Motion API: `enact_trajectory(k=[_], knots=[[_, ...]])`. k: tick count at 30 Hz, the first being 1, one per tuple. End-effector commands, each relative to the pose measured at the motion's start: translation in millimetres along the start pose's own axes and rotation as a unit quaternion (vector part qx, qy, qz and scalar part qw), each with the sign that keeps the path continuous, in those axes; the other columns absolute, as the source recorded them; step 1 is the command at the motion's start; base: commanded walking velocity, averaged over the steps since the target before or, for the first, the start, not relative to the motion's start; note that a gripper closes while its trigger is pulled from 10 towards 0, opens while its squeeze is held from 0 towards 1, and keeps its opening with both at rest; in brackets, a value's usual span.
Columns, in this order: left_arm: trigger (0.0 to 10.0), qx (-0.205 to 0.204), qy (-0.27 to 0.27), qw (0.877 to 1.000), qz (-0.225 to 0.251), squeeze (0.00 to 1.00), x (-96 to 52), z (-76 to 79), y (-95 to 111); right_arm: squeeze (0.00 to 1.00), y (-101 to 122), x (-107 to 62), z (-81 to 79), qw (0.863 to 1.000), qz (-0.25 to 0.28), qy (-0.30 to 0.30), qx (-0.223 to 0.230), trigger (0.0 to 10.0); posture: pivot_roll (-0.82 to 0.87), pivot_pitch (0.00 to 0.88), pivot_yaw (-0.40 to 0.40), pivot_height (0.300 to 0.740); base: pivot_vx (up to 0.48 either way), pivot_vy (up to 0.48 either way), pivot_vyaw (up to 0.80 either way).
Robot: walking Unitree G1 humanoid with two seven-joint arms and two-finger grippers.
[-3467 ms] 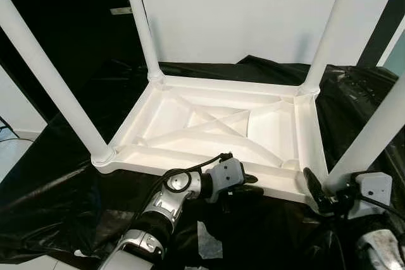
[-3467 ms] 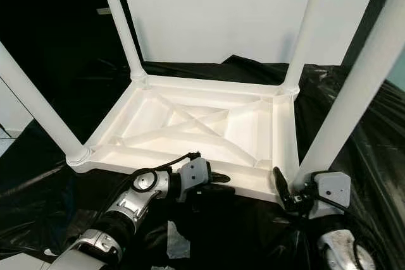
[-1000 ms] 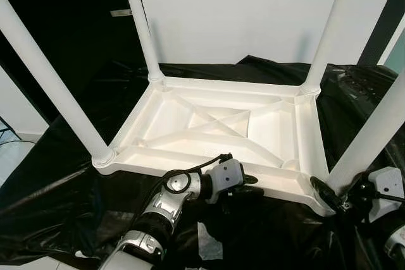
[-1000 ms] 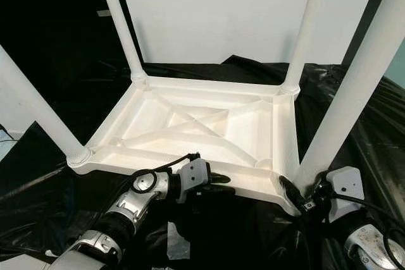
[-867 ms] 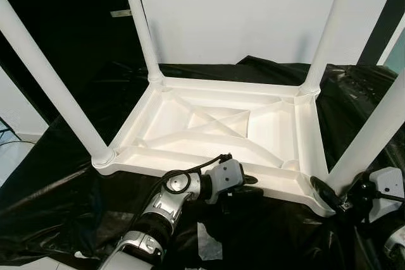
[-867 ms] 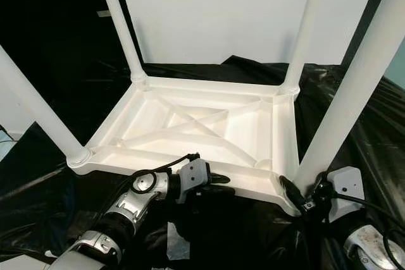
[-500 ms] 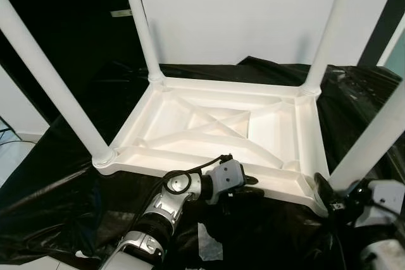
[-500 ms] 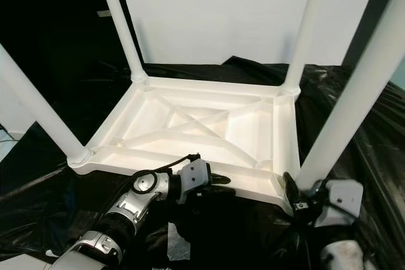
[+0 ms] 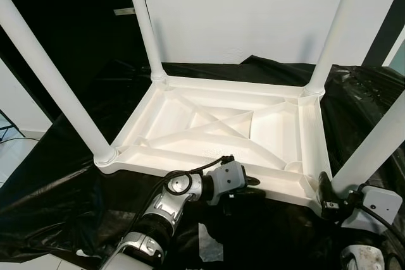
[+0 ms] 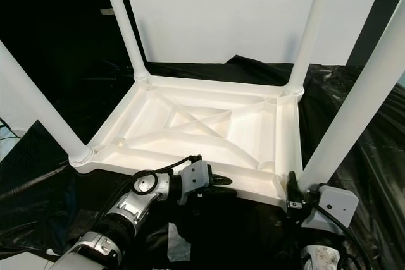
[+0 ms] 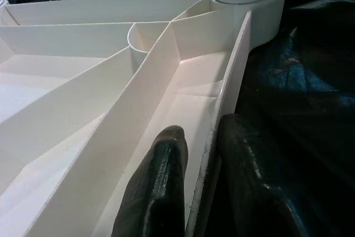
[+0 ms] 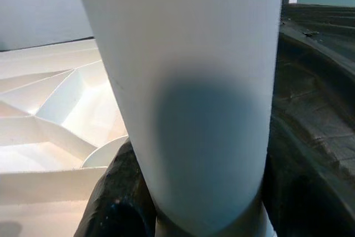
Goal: Building children table
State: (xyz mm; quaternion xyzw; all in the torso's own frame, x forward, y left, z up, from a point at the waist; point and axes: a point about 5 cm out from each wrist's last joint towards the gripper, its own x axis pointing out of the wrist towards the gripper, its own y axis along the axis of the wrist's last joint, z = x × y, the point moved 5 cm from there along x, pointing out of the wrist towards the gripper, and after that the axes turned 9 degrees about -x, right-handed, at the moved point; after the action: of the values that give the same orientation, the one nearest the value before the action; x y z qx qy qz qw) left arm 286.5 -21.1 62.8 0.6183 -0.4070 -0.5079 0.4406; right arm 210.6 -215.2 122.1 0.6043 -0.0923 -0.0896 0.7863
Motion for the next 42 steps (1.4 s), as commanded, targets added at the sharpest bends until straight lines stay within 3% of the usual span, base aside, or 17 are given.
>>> enact_trajectory(k=[1,2,3,7,8,13,14,15,18,25,26,28,29,38,40,42], knots=[[10.0,-0.065,0.076,0.993,-0.058,0.0,-6.7,-0.1,-44,0.92,-12,0.2,-0.1,0.999,-0.022,0.013,-0.021,10.0,-0.12,0.0,0.012,0.74,0.0,0.0,0.0],[10.0,-0.065,0.076,0.993,-0.058,0.0,-6.7,-0.1,-44,0.92,-12,0.2,-0.1,0.999,-0.022,0.013,-0.021,10.0,-0.12,0.0,0.012,0.74,0.0,0.0,0.0],[10.0,-0.067,0.078,0.993,-0.056,0.0,-5.0,0.9,-44,1.0,-11,4.1,1.2,0.999,-0.013,0.028,-0.032,10.0,-0.12,0.0,0.003,0.74,0.0,0.0,0.0],[10.0,-0.07,0.08,0.993,-0.054,0.0,-4.0,1.3,-44,1.0,-9,8.1,1.6,0.998,-0.005,0.05,-0.035,10.0,-0.13,0.0,-0.002,0.74,0.0,0.0,0.0],[10.0,-0.07,0.082,0.993,-0.054,0.0,-3.3,1.2,-44,0.0,-6,10.5,0.8,0.997,0.003,0.073,-0.038,10.0,-0.13,0.0,-0.004,0.74,0.0,0.0,0.0],[10.0,-0.071,0.084,0.993,-0.052,0.0,-1.3,0.4,-42,0.0,-3,15.3,1.4,0.991,0.016,0.124,-0.051,10.0,-0.13,0.0,-0.002,0.74,0.0,0.0,0.0],[10.0,-0.072,0.086,0.993,-0.048,0.0,0.4,-0.5,-40,0.0,0,19.2,3.2,0.984,0.023,0.171,-0.054,10.0,-0.14,0.0,0.001,0.74,0.0,0.0,0.0],[10.0,-0.072,0.086,0.993,-0.048,0.0,0.4,-0.5,-40,0.0,0,19.2,3.2,0.984,0.023,0.171,-0.054,10.0,-0.14,0.0,0.001,0.74,0.0,0.0,0.0],[10.0,-0.075,0.085,0.992,-0.048,0.0,1.4,0.7,-41,0.0,0,17.6,-1.6,0.966,0.015,0.253,-0.048,10.0,-0.15,0.0,0.01,0.74,0.0,0.0,0.0],[10.0,-0.075,0.078,0.993,-0.052,0.0,-0.1,2.6,-43,0.0,3,21.1,2.4,0.957,0.021,0.282,-0.066,10.0,-0.15,0.0,0.032,0.74,0.0,0.0,0.0],[10.0,-0.074,0.077,0.993,-0.052,0.0,-0.1,2.3,-43,0.0,4,20.6,1.7,0.955,0.023,0.288,-0.068,4.3,-0.15,0.0,0.034,0.74,0.0,0.0,0.0],[10.0,-0.074,0.077,0.993,-0.052,0.0,0.0,2.1,-42,0.0,4,20.3,1.2,0.953,0.024,0.293,-0.069,4.3,-0.15,0.0,0.034,0.74,0.0,0.0,0.0],[10.0,-0.073,0.076,0.993,-0.052,0.0,0.1,0.8,-41,0.0,1,17.8,0.8,0.946,0.015,0.315,-0.068,0.0,-0.15,0.0,0.04,0.74,0.0,0.0,0.0],[10.0,-0.071,0.074,0.993,-0.052,0.0,0.8,1.0,-41,0.0,-9,15.0,5.6,0.942,-0.018,0.331,-0.057,0.0,-0.16,0.0,0.045,0.74,0.0,0.0,0.0],[10.0,-0.071,0.073,0.993,-0.052,0.0,1.0,1.6,-40,0.0,-14,11.6,2.3,0.948,-0.026,0.315,-0.047,0.0,-0.15,0.0,0.045,0.74,0.0,0.0,0.0],[10.0,-0.071,0.073,0.994,-0.05,0.0,1.7,1.8,-40,0.0,-23,8.7,-2.7,0.969,-0.034,0.243,-0.027,0.0,-0.15,0.0,0.043,0.74,0.0,0.0,0.0]])
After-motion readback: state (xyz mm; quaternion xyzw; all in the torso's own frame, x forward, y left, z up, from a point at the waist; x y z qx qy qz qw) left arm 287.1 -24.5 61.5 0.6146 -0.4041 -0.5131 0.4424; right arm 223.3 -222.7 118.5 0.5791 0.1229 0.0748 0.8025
